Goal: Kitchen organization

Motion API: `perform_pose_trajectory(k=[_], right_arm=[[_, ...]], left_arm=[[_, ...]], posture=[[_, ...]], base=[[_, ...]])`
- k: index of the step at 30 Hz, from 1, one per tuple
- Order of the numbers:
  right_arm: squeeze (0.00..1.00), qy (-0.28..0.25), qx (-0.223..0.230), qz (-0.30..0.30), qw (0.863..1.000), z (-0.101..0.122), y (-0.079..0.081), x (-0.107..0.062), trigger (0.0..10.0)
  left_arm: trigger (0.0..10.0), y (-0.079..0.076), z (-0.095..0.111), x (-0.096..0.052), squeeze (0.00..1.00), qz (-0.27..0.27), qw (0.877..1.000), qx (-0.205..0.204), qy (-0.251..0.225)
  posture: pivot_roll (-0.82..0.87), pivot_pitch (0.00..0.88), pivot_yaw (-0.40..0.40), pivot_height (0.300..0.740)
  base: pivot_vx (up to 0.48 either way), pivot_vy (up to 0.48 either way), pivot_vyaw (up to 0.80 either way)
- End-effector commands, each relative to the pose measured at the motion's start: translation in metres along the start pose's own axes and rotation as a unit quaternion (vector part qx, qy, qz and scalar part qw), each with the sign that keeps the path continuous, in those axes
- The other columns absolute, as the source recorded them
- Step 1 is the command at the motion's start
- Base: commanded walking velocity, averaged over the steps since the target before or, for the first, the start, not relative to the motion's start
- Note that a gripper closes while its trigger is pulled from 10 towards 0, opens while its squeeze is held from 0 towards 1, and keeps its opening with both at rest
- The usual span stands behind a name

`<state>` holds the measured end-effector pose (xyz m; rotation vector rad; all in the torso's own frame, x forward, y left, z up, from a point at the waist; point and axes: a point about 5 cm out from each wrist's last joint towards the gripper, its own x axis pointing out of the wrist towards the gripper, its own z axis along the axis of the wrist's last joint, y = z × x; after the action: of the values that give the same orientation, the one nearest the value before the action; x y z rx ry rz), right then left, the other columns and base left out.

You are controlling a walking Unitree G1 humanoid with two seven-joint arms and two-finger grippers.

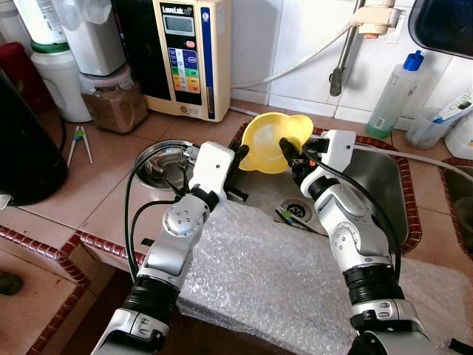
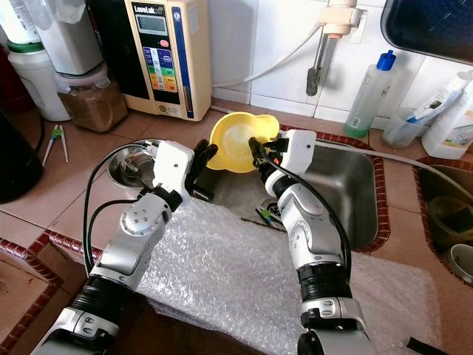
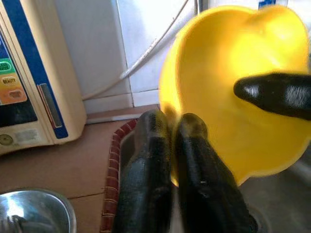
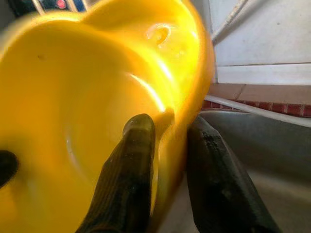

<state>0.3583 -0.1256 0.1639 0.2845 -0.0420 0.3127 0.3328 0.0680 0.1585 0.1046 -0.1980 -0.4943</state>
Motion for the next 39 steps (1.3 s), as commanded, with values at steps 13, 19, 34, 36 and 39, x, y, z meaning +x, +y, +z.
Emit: perform_pose_trajectory(k=[13, 19, 34, 36, 39], right_arm=[[0.00, 0.027, -0.119, -0.143, 0.982, -0.005, -0.053, -0.010, 0.0], [0.00, 0.047, -0.139, -0.189, 0.971, -0.013, -0.075, -0.020, 0.0], [1.00, 0.089, -0.155, -0.236, 0.955, -0.035, -0.094, -0.033, 10.0], [1.00, 0.088, -0.173, -0.231, 0.953, -0.035, -0.093, -0.032, 10.0], [1.00, 0.085, -0.177, -0.235, 0.952, -0.035, -0.093, -0.032, 10.0]], left_arm=[[10.0, -0.004, -0.001, -0.018, 1.00, -0.118, 0.991, -0.051, 0.040], [10.0, -0.006, -0.016, -0.029, 1.00, -0.136, 0.986, -0.045, 0.083], [10.0, -0.005, -0.022, -0.037, 1.00, -0.147, 0.983, -0.025, 0.112], [10.0, -0.005, -0.022, -0.037, 1.00, -0.147, 0.982, -0.023, 0.113], [10.0, -0.006, -0.022, -0.037, 1.00, -0.145, 0.983, -0.021, 0.115]], posture=[[-0.04, 0.000, 0.012, 0.740], [-0.04, 0.000, 0.016, 0.740], [-0.04, 0.000, 0.025, 0.740], [-0.04, 0.000, 0.025, 0.740], [-0.04, 0.000, 0.027, 0.740]], base=[[0.000, 0.000, 0.00], [0.000, 0.000, 0.00], [0.000, 0.000, 0.00], [0.000, 0.000, 0.00], [0.000, 0.000, 0.00]])
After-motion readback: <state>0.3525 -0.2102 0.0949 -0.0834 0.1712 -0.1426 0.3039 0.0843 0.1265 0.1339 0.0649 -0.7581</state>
